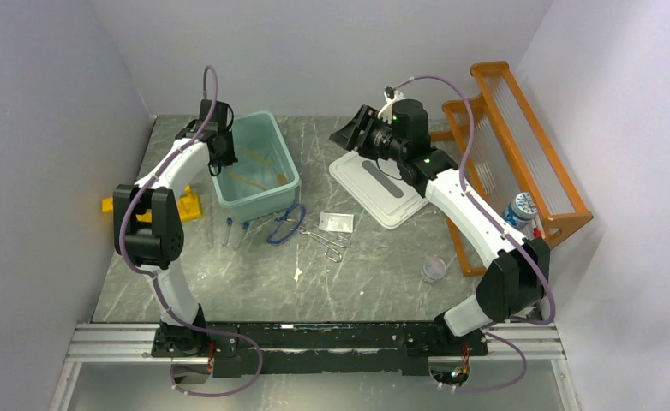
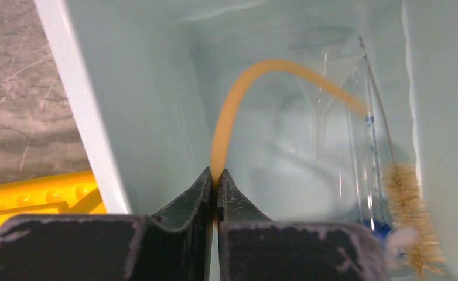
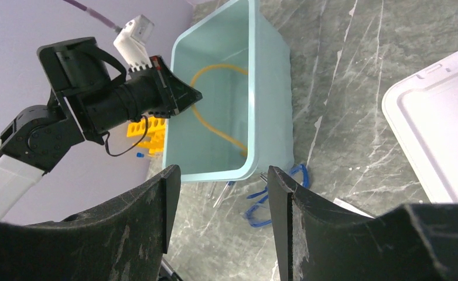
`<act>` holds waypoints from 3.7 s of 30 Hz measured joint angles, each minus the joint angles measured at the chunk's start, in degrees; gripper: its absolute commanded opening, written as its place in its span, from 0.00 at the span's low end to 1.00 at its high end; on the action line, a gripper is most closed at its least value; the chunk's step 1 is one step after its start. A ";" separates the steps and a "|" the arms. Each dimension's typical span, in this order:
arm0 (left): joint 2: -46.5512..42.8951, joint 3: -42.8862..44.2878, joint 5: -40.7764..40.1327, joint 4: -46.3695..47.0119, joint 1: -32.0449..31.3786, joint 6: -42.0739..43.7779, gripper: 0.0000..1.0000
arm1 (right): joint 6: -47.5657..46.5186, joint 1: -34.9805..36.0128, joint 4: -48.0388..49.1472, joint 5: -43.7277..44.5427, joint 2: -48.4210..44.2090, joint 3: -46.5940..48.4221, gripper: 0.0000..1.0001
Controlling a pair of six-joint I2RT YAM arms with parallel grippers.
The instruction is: Organize the chemistry lab equipment
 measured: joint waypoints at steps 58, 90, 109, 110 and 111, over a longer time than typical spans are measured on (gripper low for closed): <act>-40.92 -20.50 40.17 14.34 -1.86 0.76 0.85 | -31.61 18.84 -8.04 13.05 18.38 -13.03 0.35; -37.90 -19.43 40.11 14.32 -2.05 0.48 0.83 | -34.82 19.39 -8.46 18.14 23.98 -7.93 0.27; -36.41 -18.62 40.19 15.13 -2.05 -1.79 0.81 | -38.10 19.39 -12.35 18.14 22.14 -8.26 0.09; -36.41 -18.62 40.22 15.26 -2.05 -2.12 0.81 | -38.01 19.39 -12.87 18.12 21.20 -8.74 0.09; -36.41 -18.64 40.24 15.39 -2.05 -2.34 0.81 | -37.90 19.39 -13.53 18.10 19.93 -9.27 0.09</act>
